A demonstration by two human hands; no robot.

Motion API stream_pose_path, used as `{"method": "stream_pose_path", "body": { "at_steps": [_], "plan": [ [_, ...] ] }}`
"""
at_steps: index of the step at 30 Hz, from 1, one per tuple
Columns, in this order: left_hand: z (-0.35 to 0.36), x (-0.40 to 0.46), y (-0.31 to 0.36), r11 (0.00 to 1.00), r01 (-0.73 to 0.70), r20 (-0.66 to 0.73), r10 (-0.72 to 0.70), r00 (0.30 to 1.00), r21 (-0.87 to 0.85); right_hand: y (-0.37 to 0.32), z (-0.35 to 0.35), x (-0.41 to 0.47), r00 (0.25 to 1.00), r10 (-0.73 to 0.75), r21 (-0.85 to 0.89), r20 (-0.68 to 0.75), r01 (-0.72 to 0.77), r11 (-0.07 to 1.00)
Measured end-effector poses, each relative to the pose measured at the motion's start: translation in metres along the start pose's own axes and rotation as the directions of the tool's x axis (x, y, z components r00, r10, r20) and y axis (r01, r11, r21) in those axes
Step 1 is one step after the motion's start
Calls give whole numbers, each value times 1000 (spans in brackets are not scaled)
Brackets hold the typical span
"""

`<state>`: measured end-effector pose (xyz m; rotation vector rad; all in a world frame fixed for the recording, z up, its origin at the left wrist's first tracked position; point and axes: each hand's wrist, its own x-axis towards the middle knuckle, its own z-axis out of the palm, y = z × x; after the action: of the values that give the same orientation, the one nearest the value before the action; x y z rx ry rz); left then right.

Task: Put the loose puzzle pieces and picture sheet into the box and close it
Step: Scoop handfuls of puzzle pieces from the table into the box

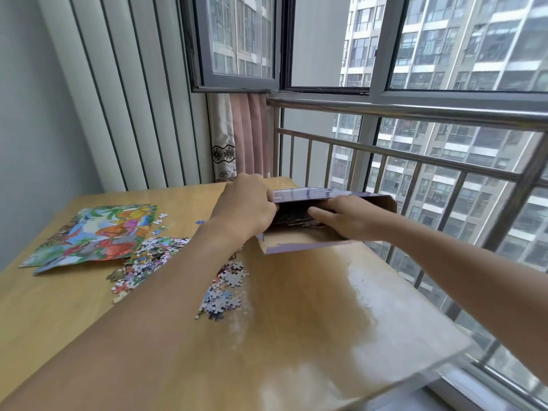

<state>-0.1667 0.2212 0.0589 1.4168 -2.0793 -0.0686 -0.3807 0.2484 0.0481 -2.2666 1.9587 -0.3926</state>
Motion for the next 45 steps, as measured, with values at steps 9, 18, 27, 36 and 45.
{"method": "stream_pose_path", "body": {
  "at_steps": [9,18,27,36,45],
  "plan": [
    [-38,28,5,958,100,36,-93,995,-270,11,-51,-24,842,-423,-442,-335,256,860],
    [-37,23,1,784,197,86,-182,980,-589,15,-57,-23,737,-499,-446,-456,296,845],
    [7,1,-18,875,198,260,-86,962,-443,20,4,-37,963,-171,-559,206,259,788],
    [10,-25,-108,898,283,152,-245,958,-336,-9,36,-25,824,-96,-101,559,183,978],
    [15,-65,-238,889,440,-102,-453,886,-123,-136,120,113,955,-134,225,263,74,971]
  ]
}}
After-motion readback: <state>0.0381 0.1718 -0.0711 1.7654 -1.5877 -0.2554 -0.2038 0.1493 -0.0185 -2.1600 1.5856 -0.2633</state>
